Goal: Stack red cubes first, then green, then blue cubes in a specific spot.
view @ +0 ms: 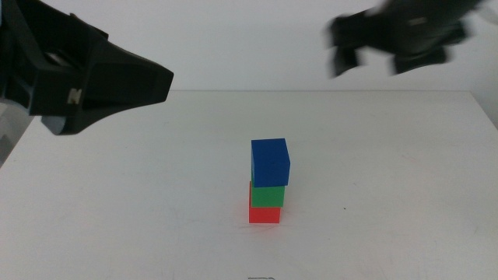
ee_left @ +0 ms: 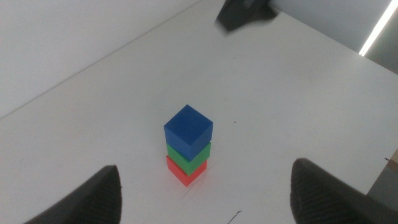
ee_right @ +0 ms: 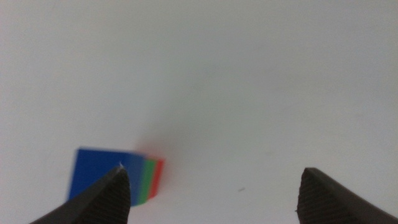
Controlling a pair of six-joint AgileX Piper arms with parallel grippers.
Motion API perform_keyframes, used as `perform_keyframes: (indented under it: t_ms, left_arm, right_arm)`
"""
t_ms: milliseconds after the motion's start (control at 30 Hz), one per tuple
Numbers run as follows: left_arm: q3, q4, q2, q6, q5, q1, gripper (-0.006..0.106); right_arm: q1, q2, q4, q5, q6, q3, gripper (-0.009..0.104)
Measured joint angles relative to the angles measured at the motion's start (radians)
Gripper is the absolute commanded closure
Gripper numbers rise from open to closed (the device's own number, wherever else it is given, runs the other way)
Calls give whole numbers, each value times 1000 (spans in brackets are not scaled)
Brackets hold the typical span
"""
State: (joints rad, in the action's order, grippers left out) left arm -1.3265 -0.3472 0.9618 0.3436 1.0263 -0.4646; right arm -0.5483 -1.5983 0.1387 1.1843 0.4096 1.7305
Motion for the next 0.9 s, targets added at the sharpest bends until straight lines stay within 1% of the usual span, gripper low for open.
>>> perform_keyframes:
  t_ms: [100, 233, 367, 433, 533, 667, 900]
  left_arm:
    - [0, 0, 0, 0, 0, 0, 8]
    - [0, 0, 0, 0, 0, 0, 8]
    - [0, 0, 0, 0, 0, 0, 8]
    - [0, 0, 0, 0, 0, 0, 8]
    - [0, 0, 0, 0, 0, 0, 8]
    - [0, 0, 0, 0, 0, 0, 8]
    - [1, 0, 0, 2, -1, 0, 8]
  right_arm:
    - [88, 106, 0, -88, -22, -103, 10]
    - [199, 230, -13, -201, -99, -243, 10]
    - [305, 323, -65, -312, -203, -337, 10]
    - [355, 366, -102, -378, -251, -385, 10]
    - [411, 419, -148, -473, -304, -454, 10]
    - [452, 454, -185, -553, -344, -502, 10]
    - [456, 456, -187, -569, -352, -510, 10]
